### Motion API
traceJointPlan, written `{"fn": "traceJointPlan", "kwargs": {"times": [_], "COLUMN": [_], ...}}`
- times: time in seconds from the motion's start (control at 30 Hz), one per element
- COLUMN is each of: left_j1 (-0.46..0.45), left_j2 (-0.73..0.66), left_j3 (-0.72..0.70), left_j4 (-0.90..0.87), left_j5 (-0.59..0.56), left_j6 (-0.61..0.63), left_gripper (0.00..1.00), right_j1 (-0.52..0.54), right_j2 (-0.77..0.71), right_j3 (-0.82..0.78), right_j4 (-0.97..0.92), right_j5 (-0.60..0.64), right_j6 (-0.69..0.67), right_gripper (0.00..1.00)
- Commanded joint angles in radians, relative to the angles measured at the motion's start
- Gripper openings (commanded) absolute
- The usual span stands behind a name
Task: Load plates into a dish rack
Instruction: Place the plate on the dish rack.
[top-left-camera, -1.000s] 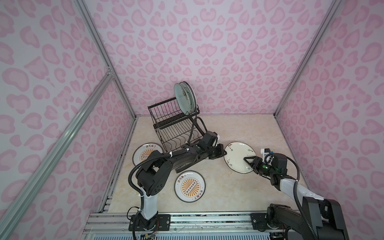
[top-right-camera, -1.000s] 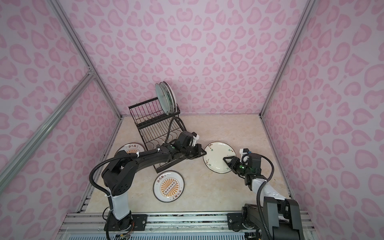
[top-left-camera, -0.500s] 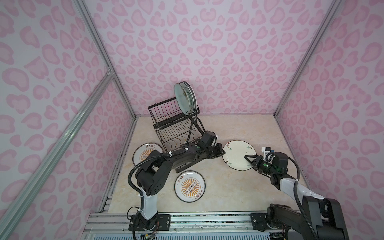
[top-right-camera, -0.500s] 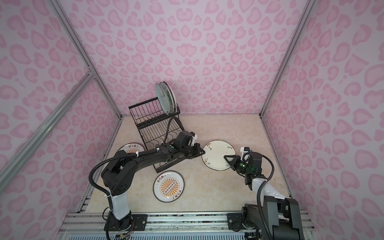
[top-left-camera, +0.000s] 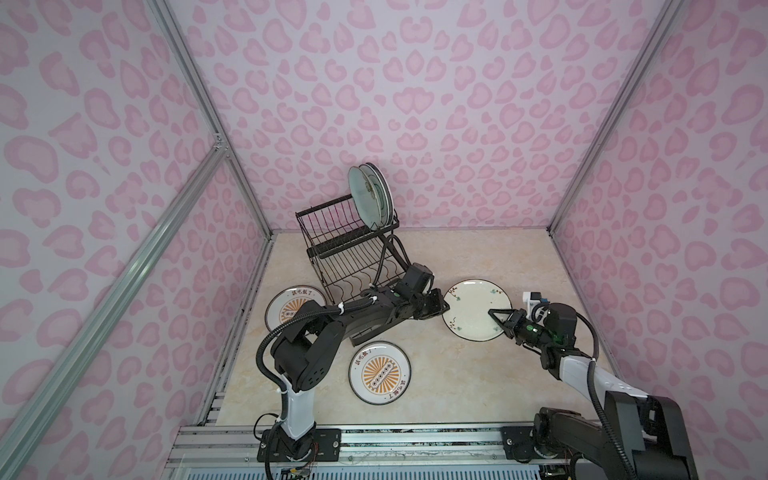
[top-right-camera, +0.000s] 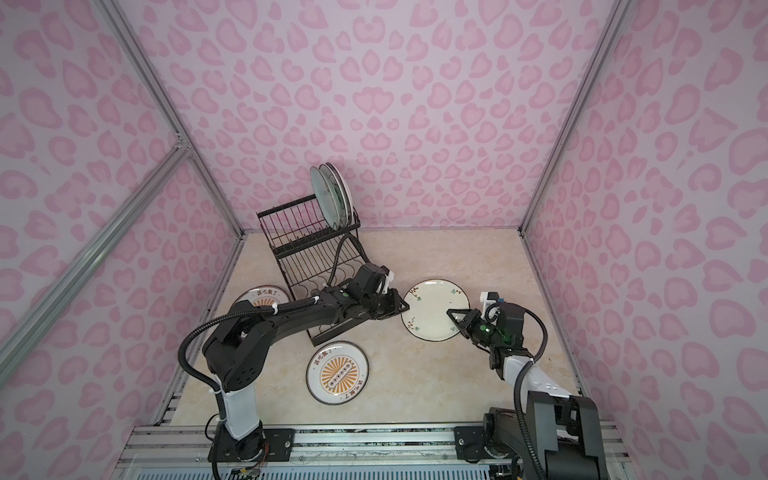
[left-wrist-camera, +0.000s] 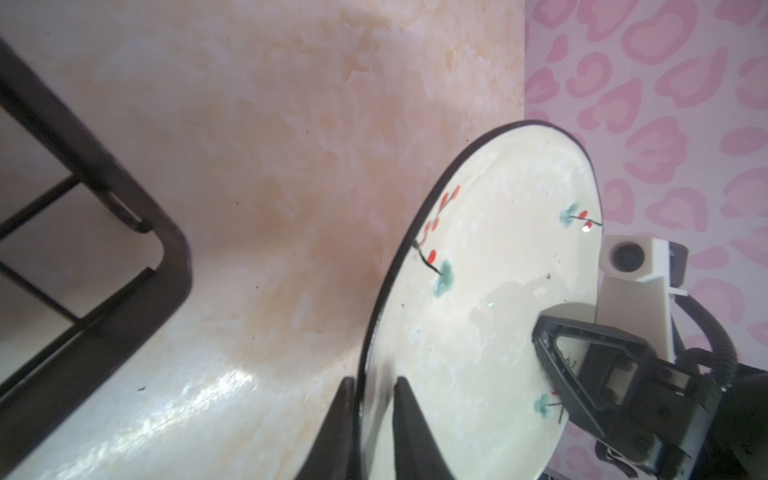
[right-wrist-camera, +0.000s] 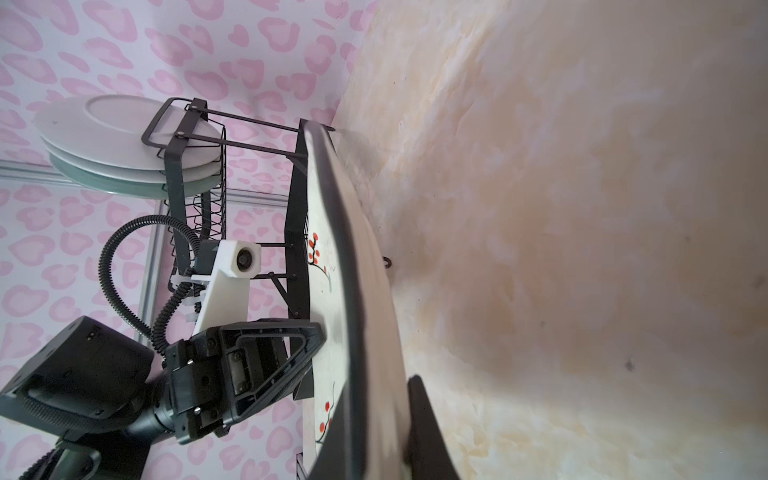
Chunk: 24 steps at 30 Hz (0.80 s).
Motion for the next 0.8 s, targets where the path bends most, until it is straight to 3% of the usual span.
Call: {"fn": "traceJointPlan", "kwargs": {"times": [0.0,0.3,0.77], "left_j1": [-0.007,-0.007,-0.003], "left_j2": [-0.036,-0.052,-0.119], "left_j3": [0.009,0.007,-0.010], "left_j4": [0.105,0.086,-0.035], "left_j5": [0.057,0.037,-0.122], "left_j6": [0.030,0.041,0.091], "left_gripper": [0.26,0.41,0.44], "right_j1": [0.003,0.001,0.002], "right_j2": [-0.003,-0.010,-0.037], "right_j3": [-0.001,0.006,0.041], "right_j4": [-0.018,-0.026,-0.066], "right_j5": [0.007,0.016,0.060], "right_j6": [-0.070,-0.073,-0.082], "right_gripper": [0.00,0.00,0.00]}}
